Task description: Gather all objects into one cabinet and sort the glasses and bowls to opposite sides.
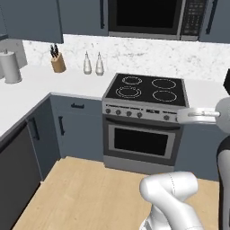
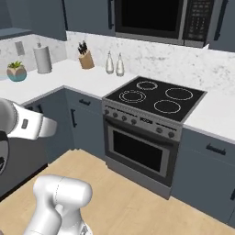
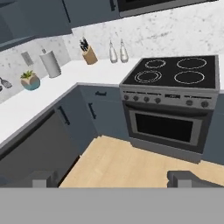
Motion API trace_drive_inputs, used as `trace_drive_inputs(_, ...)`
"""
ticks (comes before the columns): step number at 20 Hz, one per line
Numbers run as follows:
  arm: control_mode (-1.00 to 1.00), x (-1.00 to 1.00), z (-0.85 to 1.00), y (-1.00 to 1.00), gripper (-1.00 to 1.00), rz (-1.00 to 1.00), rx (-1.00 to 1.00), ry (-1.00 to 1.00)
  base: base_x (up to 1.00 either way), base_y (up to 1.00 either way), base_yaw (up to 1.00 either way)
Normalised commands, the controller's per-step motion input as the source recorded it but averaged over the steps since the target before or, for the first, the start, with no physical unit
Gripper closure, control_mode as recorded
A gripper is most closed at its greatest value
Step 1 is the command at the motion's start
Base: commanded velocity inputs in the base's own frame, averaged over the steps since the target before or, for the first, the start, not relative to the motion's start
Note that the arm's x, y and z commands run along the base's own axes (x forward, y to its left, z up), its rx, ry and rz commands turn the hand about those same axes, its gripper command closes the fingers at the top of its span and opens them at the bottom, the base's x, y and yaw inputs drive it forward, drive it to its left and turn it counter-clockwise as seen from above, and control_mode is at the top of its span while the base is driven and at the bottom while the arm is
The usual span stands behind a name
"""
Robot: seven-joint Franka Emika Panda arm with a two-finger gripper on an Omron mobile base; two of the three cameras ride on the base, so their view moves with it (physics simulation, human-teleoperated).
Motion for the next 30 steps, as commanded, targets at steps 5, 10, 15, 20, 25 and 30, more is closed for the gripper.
trace_drive_inputs(5,1.0,0.0,0.0,0.0,-1.0,0.0,0.0,0.0,0.11,0.0,0.17)
trace_drive_inputs(10,1.0,0.0,0.0,0.0,-1.0,0.0,0.0,0.0,0.32,0.01,0.55)
trace_drive_inputs(15,1.0,0.0,0.0,0.0,-1.0,0.0,0.0,0.0,0.31,-0.03,0.6)
trace_drive_inputs(20,1.0,0.0,0.0,0.0,-1.0,0.0,0.0,0.0,0.36,-0.27,0.59)
trace_drive_inputs(25,1.0,0.0,0.0,0.0,-1.0,0.0,0.0,0.0,0.25,-0.25,0.39)
trace_drive_inputs(30,1.0,0.0,0.0,0.0,-1.0,0.0,0.0,0.0,0.06,-0.39,0.11)
